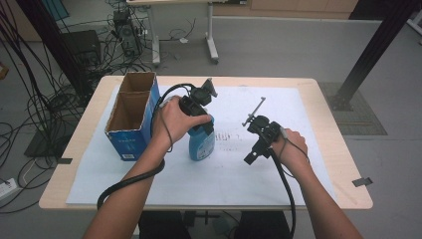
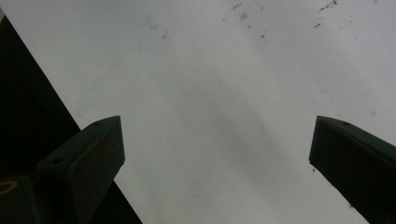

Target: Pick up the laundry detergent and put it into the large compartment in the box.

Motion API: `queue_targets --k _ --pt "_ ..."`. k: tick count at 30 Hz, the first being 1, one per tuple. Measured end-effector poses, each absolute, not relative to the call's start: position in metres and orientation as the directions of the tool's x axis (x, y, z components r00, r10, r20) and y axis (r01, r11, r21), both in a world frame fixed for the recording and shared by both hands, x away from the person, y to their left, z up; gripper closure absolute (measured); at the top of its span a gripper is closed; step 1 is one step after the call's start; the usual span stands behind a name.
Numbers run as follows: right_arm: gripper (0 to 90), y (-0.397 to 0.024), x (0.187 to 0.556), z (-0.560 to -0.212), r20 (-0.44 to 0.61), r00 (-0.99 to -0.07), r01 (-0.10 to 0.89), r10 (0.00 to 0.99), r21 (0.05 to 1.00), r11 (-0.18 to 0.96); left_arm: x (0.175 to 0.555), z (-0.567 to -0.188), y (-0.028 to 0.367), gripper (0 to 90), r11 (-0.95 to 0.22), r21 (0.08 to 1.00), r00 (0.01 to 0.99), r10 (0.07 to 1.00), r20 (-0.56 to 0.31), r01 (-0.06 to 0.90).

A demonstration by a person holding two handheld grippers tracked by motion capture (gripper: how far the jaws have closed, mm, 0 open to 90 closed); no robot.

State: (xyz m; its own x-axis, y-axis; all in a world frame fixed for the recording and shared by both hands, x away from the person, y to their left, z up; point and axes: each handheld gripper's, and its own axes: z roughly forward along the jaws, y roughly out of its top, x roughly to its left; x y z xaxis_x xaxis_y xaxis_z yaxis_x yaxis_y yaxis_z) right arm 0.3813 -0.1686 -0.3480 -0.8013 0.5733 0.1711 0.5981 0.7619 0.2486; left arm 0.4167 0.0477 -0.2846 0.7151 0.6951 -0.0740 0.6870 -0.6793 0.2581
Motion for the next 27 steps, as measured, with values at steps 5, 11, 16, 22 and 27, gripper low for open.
queue_targets --k 5,11,16,22,27 --pt "3.1 -0.1688 0.3814 -0.3483 0.173 -0.802 0.597 0.572 0.252 0.761 0.4157 -0.2849 0.0478 37.0 -0.676 0.264 0.713 0.698 -0.067 0.688" --pt "3.1 -0.1682 0.3815 -0.3488 0.174 -0.801 0.598 0.572 0.257 0.759 0.4148 -0.2850 0.0478 37.1 -0.672 0.269 0.709 0.703 -0.063 0.690" --pt "3.1 -0.1680 0.3820 -0.3494 0.172 -0.803 0.595 0.570 0.260 0.760 0.4143 -0.2854 0.0478 37.1 -0.666 0.275 0.704 0.707 -0.063 0.694" --pt "3.1 -0.1678 0.3820 -0.3497 0.172 -0.800 0.600 0.575 0.262 0.756 0.4138 -0.2854 0.0473 37.1 -0.667 0.275 0.704 0.708 -0.058 0.693" --pt "3.1 -0.1679 0.3826 -0.3499 0.171 -0.800 0.599 0.574 0.261 0.757 0.4146 -0.2854 0.0478 37.1 -0.669 0.275 0.707 0.705 -0.061 0.691"
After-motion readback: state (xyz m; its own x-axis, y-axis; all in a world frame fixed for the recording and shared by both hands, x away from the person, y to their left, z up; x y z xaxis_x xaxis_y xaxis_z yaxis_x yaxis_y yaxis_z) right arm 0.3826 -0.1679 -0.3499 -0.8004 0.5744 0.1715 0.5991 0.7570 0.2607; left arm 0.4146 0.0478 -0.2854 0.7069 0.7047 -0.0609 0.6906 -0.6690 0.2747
